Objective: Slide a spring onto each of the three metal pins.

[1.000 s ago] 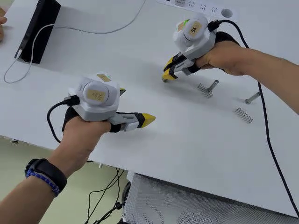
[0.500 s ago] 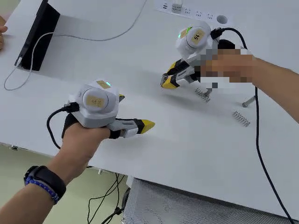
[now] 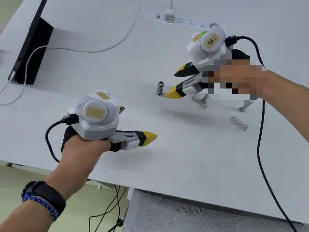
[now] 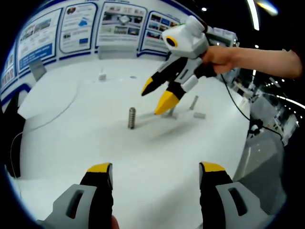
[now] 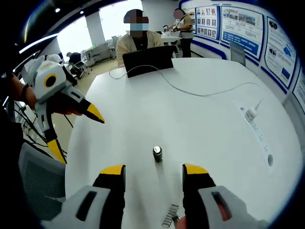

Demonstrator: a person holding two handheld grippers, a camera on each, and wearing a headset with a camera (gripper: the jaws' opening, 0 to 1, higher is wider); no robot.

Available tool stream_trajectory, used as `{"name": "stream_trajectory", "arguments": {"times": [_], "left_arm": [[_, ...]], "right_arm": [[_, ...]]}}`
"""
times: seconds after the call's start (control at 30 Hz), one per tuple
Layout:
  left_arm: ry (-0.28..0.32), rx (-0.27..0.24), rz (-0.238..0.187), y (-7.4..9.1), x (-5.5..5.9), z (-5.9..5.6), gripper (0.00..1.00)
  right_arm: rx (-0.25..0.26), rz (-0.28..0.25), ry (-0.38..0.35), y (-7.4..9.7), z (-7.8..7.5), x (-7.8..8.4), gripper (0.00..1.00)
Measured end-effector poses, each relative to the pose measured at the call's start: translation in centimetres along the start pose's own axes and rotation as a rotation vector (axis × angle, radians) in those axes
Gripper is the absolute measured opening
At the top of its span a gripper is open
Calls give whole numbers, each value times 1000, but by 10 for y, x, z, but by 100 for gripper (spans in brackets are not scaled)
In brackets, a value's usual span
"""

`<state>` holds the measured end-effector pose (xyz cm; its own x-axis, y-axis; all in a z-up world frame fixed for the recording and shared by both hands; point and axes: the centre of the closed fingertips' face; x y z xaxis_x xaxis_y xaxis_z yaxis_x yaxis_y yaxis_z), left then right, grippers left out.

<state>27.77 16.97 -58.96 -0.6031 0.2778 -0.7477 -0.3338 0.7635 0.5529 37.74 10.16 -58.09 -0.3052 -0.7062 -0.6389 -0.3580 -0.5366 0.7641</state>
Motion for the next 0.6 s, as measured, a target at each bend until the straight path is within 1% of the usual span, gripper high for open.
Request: {"name": "stream_trajectory", "arguments": {"times": [0.13, 0.2, 0.33, 0.4, 0.47, 0.6], "left_arm": [[6, 8, -5, 2, -2, -1, 71], [0, 1, -4, 2, -3, 0, 74], [-3, -2, -9, 3, -4, 1, 75], [-1, -3, -11, 3, -5, 1, 77], [0, -4, -9, 2, -5, 1, 78], [3, -4, -10, 2, -5, 1, 79]], "right_arm": [[12, -27, -60, 9, 4, 0, 61], [30, -38, -84, 13, 4, 3, 65], [37, -56, -144, 22, 7, 7, 68], [50, -72, -179, 26, 7, 10, 70], [60, -80, -200, 29, 7, 13, 72], [72, -94, -241, 38, 7, 19, 73]]}}
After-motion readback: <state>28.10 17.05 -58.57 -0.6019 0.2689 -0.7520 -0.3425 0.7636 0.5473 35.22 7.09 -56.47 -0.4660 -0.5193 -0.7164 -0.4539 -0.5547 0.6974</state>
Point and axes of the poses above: the centre of the closed fingertips' face, and the gripper's own axes: y roughly backward along the fingers, z roughly to its left, x roughly out of its underside, and after that the axes turned 13 degrees about x, right-handed
